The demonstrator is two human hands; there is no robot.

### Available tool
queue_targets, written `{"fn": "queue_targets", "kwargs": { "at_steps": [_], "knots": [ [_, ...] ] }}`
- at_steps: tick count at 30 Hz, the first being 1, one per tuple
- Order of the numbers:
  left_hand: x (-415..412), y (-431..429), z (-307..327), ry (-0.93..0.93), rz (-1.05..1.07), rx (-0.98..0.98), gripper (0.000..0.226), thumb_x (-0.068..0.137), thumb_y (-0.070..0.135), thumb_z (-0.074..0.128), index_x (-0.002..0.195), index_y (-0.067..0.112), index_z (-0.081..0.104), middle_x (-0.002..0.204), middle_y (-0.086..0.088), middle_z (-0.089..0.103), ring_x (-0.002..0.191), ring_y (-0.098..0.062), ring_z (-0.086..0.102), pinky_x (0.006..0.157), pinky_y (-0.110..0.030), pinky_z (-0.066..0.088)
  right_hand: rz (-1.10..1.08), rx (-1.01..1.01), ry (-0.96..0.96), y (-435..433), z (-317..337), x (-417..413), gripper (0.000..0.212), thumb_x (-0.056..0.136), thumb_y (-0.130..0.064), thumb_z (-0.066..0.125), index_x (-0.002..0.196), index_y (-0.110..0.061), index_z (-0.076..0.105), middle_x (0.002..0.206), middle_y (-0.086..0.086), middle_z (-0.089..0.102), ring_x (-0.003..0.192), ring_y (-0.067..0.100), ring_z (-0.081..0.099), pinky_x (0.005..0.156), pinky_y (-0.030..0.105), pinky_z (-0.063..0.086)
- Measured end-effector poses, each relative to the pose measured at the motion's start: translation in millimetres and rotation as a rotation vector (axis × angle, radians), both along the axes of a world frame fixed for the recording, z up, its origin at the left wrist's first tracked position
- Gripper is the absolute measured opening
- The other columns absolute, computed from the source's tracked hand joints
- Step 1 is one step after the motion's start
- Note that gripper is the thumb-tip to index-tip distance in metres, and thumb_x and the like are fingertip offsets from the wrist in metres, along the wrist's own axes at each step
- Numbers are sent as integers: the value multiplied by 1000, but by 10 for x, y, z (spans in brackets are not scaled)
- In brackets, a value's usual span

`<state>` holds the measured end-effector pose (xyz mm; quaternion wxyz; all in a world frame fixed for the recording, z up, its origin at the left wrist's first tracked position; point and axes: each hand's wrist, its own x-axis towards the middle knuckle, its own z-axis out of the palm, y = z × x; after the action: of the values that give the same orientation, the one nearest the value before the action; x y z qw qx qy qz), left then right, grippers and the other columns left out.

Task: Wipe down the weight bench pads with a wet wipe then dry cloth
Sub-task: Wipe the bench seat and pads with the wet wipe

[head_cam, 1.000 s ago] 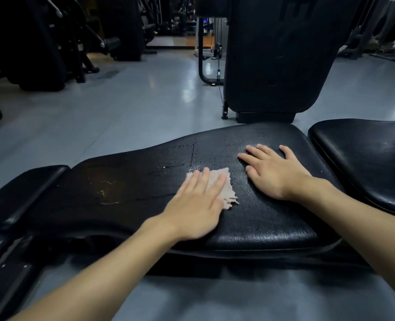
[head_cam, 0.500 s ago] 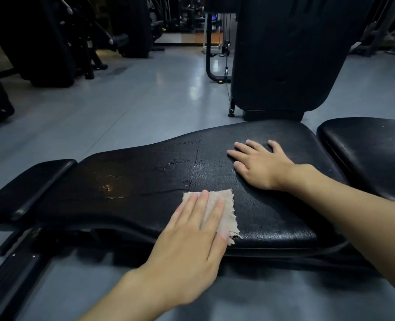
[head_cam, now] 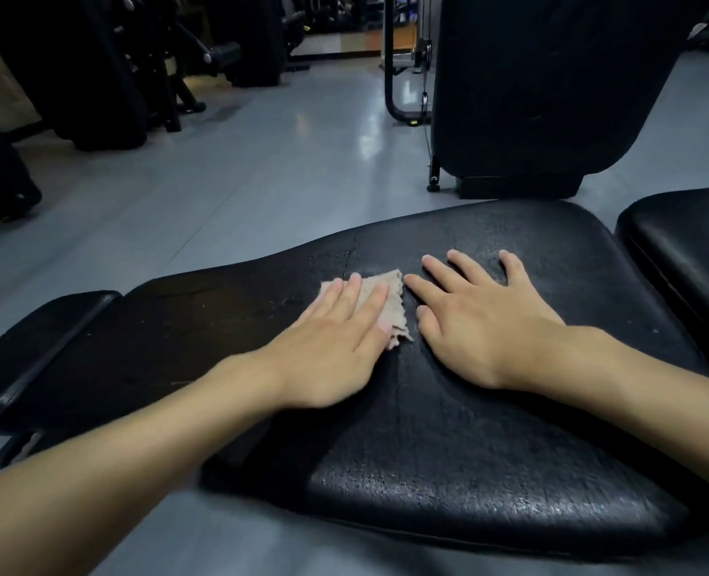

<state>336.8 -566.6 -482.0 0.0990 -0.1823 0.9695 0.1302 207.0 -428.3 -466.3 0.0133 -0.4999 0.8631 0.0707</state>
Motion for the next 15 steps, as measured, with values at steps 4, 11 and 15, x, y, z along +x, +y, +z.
{"fn": "queue_targets", "kwargs": {
  "at_steps": [4, 11, 15],
  "knots": [
    [-521, -377, -57, 36, 44, 17, 56, 105, 40, 10, 155, 25, -9, 163, -7, -16, 149, -24, -17, 119, -34, -14, -20, 15, 11, -8, 18, 30, 56, 101, -44, 5, 156, -34, 2, 166, -6, -4, 152, 17, -5, 118, 59, -1],
    [-1110, -854, -58, 55, 69, 16, 57, 103, 38, 9, 156, 25, -3, 163, -13, -9, 150, -32, -8, 121, -46, -6, -78, 15, 23, -48, 76, 100, 53, 103, -44, 10, 155, -39, 9, 165, -11, 2, 152, 14, -1, 119, 56, 2],
    [-1053, -840, -42, 93, 39, 5, 57, 103, 39, 8, 157, 20, 4, 163, -17, 1, 150, -34, 1, 121, -48, -1, -191, 27, 11, -117, 76, 197, 54, 102, -53, 13, 155, -41, 13, 166, -12, 0, 152, 16, -7, 118, 59, -3]
  ]
}}
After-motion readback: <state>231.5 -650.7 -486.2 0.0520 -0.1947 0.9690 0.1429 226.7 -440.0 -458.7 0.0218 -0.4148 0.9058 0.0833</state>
